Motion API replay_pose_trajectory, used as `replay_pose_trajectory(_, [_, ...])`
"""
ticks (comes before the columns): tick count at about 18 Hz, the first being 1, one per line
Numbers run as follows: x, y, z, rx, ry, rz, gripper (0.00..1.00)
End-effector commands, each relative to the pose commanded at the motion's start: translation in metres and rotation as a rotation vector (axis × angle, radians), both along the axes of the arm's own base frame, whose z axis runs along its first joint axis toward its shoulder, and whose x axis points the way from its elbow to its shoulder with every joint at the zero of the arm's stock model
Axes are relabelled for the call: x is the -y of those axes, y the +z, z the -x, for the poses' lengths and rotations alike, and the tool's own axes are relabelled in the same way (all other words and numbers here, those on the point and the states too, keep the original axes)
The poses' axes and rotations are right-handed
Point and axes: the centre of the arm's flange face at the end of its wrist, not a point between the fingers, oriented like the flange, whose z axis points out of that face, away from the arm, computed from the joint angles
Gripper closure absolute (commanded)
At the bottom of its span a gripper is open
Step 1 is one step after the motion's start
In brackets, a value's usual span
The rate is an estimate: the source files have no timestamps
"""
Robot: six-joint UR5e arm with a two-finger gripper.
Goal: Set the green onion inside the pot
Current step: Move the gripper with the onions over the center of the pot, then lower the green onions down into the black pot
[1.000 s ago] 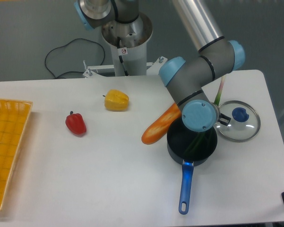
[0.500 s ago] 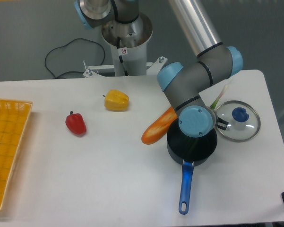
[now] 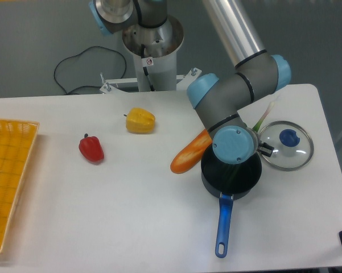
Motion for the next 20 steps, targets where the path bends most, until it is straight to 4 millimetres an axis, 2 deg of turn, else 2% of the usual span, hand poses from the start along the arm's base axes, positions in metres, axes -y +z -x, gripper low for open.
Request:
replay_pose_trajectory(3, [0.001, 0.020, -0.001, -0.003, 0.027, -0.099, 0.00])
replay_pose_trajectory(6, [-0.001, 0.030, 0.003, -0.005, 0.068, -0.241, 0.00])
replay_pose_trajectory(9, [0.009, 0.041, 0.003, -0.007, 0.073, -0.264, 0.00])
replay_pose_trajectory(14, [0.007, 0.059, 0.003, -0.068, 0.063, -0.305, 0.00])
replay_pose_trajectory(20, [0.013, 0.071, -0.001, -0.049, 0.062, -0.362, 0.00])
